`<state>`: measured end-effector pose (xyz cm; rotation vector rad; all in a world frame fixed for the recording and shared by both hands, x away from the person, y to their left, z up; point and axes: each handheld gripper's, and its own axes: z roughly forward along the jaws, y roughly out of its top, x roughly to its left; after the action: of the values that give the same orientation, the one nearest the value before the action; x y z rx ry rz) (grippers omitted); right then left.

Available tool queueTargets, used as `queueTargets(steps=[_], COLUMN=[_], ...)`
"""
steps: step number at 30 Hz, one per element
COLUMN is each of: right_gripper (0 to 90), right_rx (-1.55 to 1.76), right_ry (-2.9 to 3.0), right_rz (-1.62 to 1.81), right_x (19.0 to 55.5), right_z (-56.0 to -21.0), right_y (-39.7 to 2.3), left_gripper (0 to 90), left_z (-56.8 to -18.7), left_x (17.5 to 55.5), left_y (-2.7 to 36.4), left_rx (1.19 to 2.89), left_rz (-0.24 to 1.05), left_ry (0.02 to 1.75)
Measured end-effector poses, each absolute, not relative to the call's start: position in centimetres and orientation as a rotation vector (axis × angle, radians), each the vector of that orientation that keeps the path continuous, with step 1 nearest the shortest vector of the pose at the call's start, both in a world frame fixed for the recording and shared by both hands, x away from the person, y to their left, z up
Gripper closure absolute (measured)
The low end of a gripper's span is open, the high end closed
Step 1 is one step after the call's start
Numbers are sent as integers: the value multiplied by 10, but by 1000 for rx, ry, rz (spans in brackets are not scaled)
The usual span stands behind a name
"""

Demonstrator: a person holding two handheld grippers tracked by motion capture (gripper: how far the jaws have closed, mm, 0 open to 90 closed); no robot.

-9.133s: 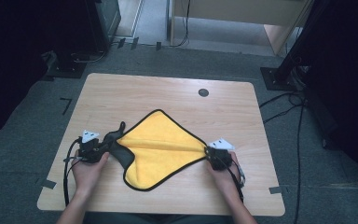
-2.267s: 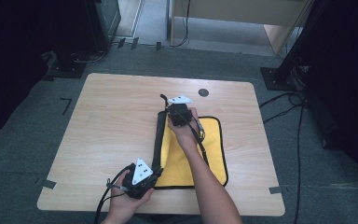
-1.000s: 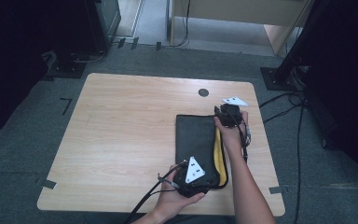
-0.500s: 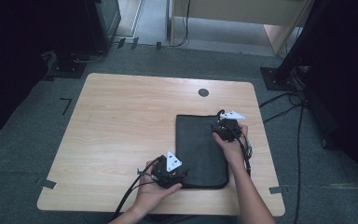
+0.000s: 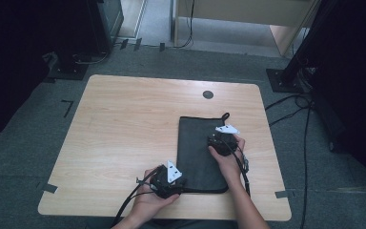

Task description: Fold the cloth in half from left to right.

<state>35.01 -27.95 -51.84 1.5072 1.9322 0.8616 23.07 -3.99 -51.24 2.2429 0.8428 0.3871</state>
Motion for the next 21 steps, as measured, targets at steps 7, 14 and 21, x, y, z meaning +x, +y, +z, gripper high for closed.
queueTargets(steps=[7, 14, 21], right_gripper=[475, 441, 443], right_rx=[1525, 1445, 1427], right_ry=[1921, 1974, 1951], right_rz=[876, 907, 949], right_x=[364, 376, 348], right_z=[-519, -517, -502], right_y=[-238, -198, -230], left_gripper=[436, 432, 391], left_z=[-512, -512, -503], left_x=[238, 239, 248], left_y=[3, 34, 49], left_rx=[2214, 2181, 2082], left_rz=[414, 404, 389], left_ry=[937, 989, 1015])
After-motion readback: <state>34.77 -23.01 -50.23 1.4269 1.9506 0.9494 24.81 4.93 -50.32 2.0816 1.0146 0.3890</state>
